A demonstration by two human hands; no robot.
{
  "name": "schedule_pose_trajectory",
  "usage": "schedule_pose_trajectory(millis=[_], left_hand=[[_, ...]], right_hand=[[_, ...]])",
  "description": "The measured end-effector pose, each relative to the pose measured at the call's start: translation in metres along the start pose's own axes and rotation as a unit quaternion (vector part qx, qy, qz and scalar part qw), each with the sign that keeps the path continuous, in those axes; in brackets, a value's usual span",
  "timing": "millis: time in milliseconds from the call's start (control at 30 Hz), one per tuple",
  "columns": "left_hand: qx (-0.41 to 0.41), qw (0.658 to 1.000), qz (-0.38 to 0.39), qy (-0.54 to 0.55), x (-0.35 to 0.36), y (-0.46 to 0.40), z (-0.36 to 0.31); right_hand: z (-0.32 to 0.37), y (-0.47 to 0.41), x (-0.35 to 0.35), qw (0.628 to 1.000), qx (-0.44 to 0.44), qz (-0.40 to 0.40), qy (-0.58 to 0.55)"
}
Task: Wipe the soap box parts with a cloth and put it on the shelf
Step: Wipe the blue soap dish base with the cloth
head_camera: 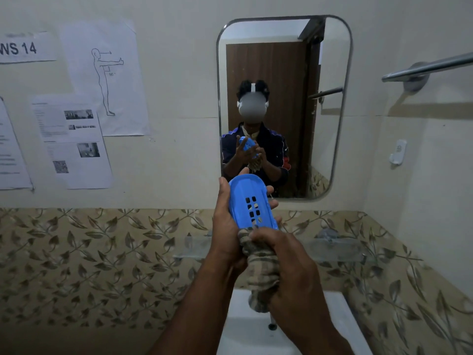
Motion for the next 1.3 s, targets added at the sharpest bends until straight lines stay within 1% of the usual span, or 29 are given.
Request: schedule_pose_trajectory(millis=[100,167,233,300,400,567,667,767,833,900,1033,1100,1200,1300], left_hand=[[0.013,1.000,0.002,-0.018,-0.004,0.003,-0.003],[0.019,1.000,0.001,-0.016,-0.004,0.003,-0.004],[0.028,0.999,-0.003,-0.022,-0.003,0.004,-0.003],[0.031,0.999,-0.013,-0.019,-0.002,0.003,-0.001],[0.032,0.999,-0.019,0.001,-0.001,0.005,-0.001],[0.037,0.999,-0.006,0.000,0.009,0.009,0.000],[0.034,0.999,-0.004,-0.008,0.012,0.010,-0.001],[0.046,0.999,-0.011,-0.010,0.008,0.012,-0.005],[0.049,0.998,-0.023,-0.014,0.006,0.014,-0.005],[0.041,0.998,-0.036,-0.013,0.005,0.017,-0.001],[0.037,0.999,-0.037,-0.006,0.007,0.020,0.002],[0.049,0.998,-0.034,-0.011,0.005,0.020,0.000],[0.049,0.998,-0.035,0.000,0.002,0.021,-0.002],[0.045,0.998,-0.034,-0.006,0.003,0.022,0.002]], right_hand=[[-0.007,-0.001,-0.017,0.991,-0.035,0.050,0.121],[-0.015,-0.010,-0.028,0.978,-0.031,0.055,0.198],[-0.018,-0.017,-0.030,0.971,-0.016,0.045,0.233],[-0.016,-0.014,-0.025,0.975,-0.008,0.031,0.219],[-0.011,-0.003,-0.017,0.989,0.010,0.013,0.148],[0.007,0.000,-0.008,0.998,-0.027,-0.020,0.052],[0.004,-0.007,-0.006,0.997,-0.023,-0.045,0.063],[0.002,0.001,-0.007,0.997,-0.025,-0.012,0.069],[0.002,0.007,-0.009,0.994,-0.031,0.013,0.099],[-0.001,0.004,-0.010,0.994,-0.017,0.022,0.104],[-0.001,-0.006,-0.004,0.997,-0.004,-0.018,0.073],[0.000,0.001,-0.005,0.998,-0.016,0.006,0.053],[-0.010,0.005,-0.013,0.996,-0.030,0.053,0.068],[-0.014,-0.008,-0.023,0.998,-0.010,0.011,0.055]])
Point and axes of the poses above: each hand's wrist, its own y-axis away from the middle knuckle, its own x-axis out of the palm, z = x × y, the point moved 1 cm from there along -y, towards the middle knuckle, and after that the axes turned 2 degrees about -y, right-handed, at the moved point
